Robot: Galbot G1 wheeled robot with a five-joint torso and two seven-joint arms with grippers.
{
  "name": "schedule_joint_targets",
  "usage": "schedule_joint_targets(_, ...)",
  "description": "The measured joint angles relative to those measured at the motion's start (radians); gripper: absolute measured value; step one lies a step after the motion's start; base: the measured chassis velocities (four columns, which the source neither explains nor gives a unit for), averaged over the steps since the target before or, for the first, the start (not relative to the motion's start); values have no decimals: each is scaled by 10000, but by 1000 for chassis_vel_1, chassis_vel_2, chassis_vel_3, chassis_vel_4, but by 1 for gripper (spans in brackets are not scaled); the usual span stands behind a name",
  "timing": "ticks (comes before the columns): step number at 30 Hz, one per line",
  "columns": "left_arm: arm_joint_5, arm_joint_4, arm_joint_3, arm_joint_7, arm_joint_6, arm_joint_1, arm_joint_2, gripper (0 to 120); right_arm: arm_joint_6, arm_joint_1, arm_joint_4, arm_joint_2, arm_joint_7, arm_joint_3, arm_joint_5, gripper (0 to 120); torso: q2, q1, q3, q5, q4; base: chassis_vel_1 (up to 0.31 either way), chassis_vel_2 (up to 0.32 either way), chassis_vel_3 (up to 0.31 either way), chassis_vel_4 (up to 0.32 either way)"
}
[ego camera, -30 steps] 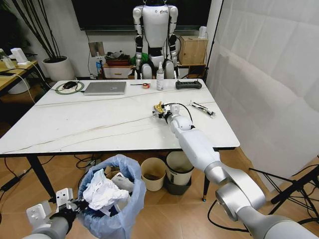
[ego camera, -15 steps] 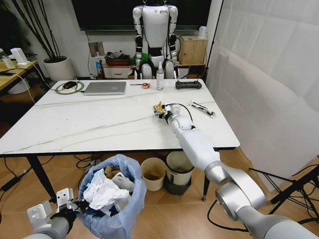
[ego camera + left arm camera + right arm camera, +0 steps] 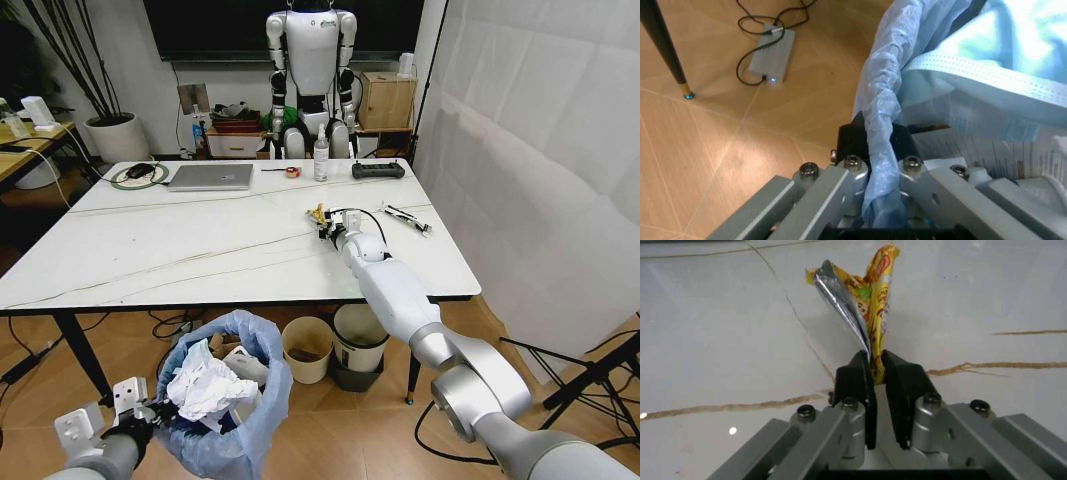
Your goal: Pick up the trash bin and place the trash from the table into it.
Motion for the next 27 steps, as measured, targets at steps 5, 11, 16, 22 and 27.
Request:
schedule_joint_targets(5,0,3,15,1,0,-11,-4,0,-73,-101,326,-204,-40,-176,281,0,0,0,0,0,0,0,0,0,0)
schedule_joint_targets(11,0,6,26,13,0,-22,-19,0,-318,-1112,2903,-1553,-309,-1473,1681,0,0,1,0,5,-1,0,0,0,0)
schedule_joint_targets(16,1,42,59,28,-13,-81,-48,0,-349,-2041,6351,-2919,-805,-2668,3382,0,-3,0,-1,1,-4,0,0,0,0)
schedule_joint_targets(22,1,44,55,39,-16,-79,-71,0,-173,-2517,9225,-4221,-1476,-3414,4749,0,-2,0,-2,1,3,0,0,0,0)
schedule_joint_targets(27,-1,46,4,43,-21,-73,-70,0,-97,-2780,11178,-5512,-1626,-4214,5401,0,-2,0,-2,3,-3,0,0,0,0)
